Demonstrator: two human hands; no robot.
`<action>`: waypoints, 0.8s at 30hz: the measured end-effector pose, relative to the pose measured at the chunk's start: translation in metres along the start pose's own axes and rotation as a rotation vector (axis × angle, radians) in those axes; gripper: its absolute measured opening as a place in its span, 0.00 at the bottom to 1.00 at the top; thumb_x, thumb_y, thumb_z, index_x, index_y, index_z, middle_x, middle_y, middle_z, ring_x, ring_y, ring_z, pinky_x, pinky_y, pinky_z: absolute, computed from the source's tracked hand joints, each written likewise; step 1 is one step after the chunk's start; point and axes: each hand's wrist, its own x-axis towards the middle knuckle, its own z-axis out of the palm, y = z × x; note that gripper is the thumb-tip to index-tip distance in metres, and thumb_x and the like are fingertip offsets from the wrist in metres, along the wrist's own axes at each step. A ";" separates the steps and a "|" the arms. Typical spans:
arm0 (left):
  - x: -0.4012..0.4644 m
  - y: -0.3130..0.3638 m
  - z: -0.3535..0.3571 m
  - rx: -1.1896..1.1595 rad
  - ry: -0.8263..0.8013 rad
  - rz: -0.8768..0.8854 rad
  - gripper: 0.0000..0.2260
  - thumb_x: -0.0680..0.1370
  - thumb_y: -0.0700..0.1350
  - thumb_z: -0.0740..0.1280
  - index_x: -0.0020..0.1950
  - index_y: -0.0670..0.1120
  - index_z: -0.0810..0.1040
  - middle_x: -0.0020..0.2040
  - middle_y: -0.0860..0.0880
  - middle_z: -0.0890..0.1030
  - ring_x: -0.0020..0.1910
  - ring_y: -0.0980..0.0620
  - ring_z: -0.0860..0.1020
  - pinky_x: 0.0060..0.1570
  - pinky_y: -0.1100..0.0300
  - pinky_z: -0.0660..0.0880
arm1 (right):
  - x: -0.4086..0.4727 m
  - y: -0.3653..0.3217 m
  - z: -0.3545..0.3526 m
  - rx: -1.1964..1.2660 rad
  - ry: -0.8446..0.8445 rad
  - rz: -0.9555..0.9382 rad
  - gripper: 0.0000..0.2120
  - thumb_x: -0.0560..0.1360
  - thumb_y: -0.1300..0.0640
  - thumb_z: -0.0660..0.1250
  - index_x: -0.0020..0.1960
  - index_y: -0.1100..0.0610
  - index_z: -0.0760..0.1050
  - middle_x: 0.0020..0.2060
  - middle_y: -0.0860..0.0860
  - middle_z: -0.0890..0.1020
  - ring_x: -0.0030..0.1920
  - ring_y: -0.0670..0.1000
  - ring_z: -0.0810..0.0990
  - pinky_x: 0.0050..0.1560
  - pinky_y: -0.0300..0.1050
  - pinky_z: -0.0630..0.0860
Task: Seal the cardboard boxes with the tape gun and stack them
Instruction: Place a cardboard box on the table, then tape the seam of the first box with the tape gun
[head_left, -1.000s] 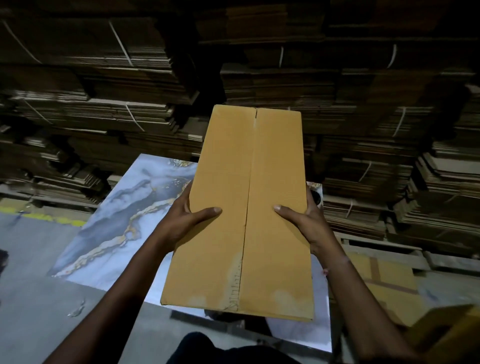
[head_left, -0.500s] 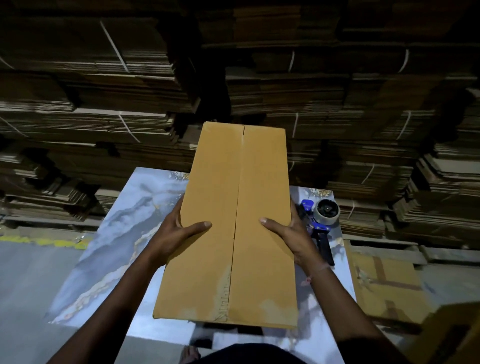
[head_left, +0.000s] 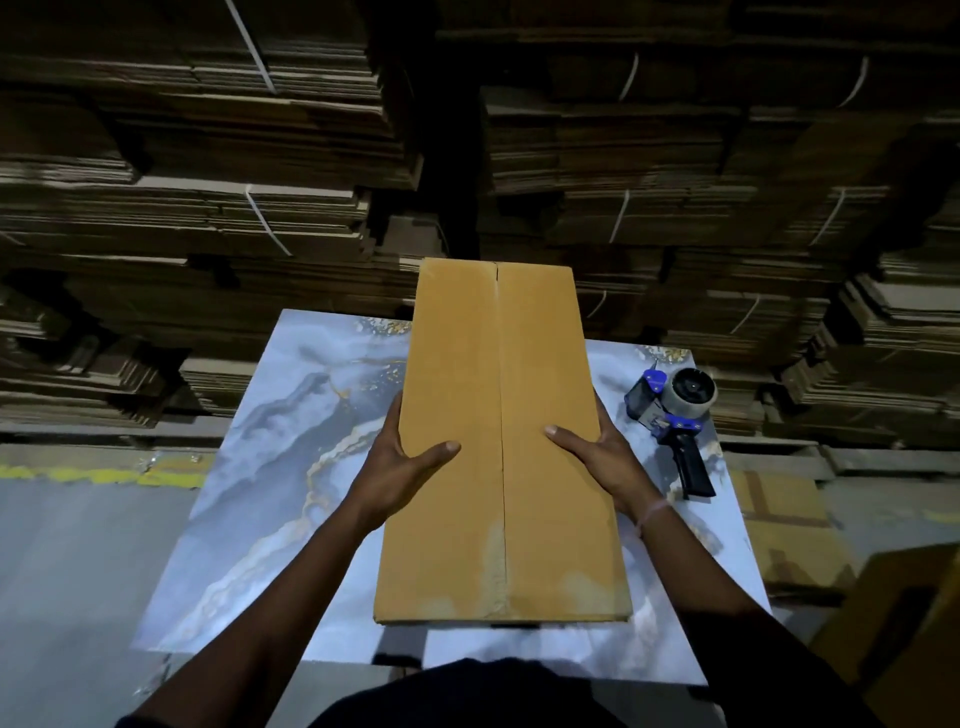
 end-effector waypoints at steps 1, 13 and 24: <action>0.000 0.000 0.000 -0.002 0.005 -0.004 0.40 0.74 0.56 0.79 0.80 0.65 0.59 0.67 0.67 0.76 0.62 0.70 0.76 0.55 0.68 0.74 | -0.001 0.000 0.001 -0.008 0.009 0.011 0.38 0.72 0.44 0.81 0.77 0.35 0.67 0.65 0.43 0.83 0.64 0.50 0.83 0.67 0.59 0.79; -0.015 0.001 0.010 0.032 0.020 -0.002 0.43 0.74 0.56 0.78 0.82 0.66 0.54 0.66 0.76 0.68 0.61 0.74 0.71 0.61 0.62 0.69 | -0.015 0.006 -0.004 -0.023 0.031 0.024 0.38 0.73 0.45 0.80 0.77 0.36 0.66 0.66 0.41 0.82 0.65 0.47 0.82 0.68 0.56 0.79; -0.029 0.009 0.048 0.060 0.102 -0.051 0.41 0.73 0.60 0.77 0.79 0.69 0.57 0.75 0.63 0.70 0.71 0.56 0.72 0.66 0.52 0.70 | 0.008 0.034 -0.066 -0.010 0.039 0.102 0.20 0.78 0.37 0.71 0.65 0.46 0.81 0.61 0.47 0.85 0.65 0.49 0.81 0.65 0.52 0.78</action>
